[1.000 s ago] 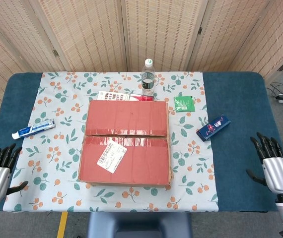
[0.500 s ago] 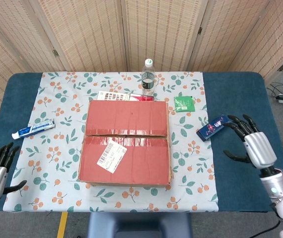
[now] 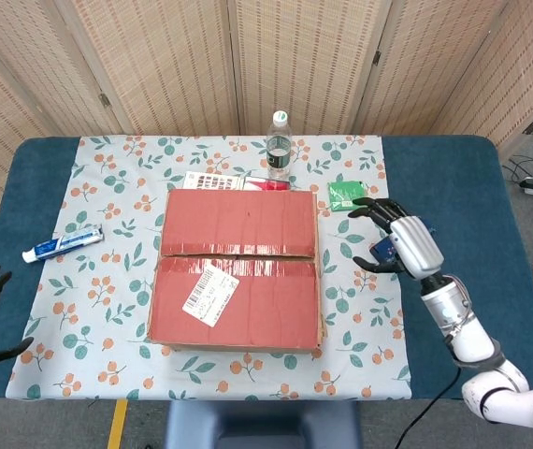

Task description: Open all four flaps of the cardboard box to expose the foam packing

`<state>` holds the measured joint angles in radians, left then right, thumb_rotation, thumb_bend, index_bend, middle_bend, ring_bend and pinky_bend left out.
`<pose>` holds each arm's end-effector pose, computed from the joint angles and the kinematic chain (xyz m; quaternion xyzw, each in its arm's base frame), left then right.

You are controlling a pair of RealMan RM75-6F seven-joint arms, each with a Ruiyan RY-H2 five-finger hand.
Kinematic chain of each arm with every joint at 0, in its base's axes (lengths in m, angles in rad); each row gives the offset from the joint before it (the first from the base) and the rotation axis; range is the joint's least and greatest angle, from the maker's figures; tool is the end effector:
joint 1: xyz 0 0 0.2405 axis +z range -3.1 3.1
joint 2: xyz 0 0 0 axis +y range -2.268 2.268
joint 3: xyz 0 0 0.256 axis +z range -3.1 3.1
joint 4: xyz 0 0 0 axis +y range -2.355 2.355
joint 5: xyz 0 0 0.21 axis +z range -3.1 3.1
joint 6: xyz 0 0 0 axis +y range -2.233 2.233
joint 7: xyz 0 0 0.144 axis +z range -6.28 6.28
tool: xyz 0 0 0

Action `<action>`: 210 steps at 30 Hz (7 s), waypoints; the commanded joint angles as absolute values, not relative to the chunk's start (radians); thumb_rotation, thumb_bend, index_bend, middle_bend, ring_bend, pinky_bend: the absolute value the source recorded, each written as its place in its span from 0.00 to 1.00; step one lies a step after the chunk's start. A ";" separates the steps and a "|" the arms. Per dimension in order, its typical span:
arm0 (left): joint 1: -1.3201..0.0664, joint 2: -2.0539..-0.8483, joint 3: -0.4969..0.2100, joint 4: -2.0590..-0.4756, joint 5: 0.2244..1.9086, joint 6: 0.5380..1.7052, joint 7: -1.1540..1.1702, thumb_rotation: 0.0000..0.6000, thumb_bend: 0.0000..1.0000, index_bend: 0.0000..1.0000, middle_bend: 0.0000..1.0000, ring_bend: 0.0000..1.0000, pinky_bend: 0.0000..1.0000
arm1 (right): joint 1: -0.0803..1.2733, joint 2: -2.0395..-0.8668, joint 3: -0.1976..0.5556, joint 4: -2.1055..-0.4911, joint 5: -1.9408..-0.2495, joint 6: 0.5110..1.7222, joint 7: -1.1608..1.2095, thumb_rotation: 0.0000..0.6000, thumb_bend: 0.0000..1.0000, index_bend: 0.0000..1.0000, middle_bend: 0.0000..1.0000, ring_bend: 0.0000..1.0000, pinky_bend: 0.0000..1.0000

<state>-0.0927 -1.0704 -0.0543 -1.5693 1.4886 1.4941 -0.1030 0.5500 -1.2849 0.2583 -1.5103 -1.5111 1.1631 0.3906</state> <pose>-0.3216 0.1854 0.1823 -0.5841 -0.3861 -0.3996 0.5917 -0.1806 -0.3401 0.1050 0.6172 -0.4215 0.5701 0.3411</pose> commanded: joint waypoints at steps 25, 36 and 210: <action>-0.077 -1.050 -0.049 -1.554 1.521 1.525 -0.184 1.00 0.19 0.00 0.00 0.00 0.00 | 0.686 -1.490 0.234 -1.334 -1.498 1.118 0.320 1.00 0.25 0.28 0.20 0.25 0.12; -0.076 -1.040 -0.035 -1.550 1.555 1.531 -0.218 1.00 0.19 0.00 0.00 0.00 0.00 | 0.722 -1.525 0.255 -1.306 -1.477 1.118 0.329 1.00 0.25 0.28 0.21 0.26 0.11; -0.149 -1.113 -0.059 -1.469 1.520 1.463 -0.210 1.00 0.21 0.00 0.00 0.00 0.00 | 0.790 -1.218 -0.101 -1.552 -1.783 1.264 2.188 1.00 0.25 0.00 0.00 0.01 0.02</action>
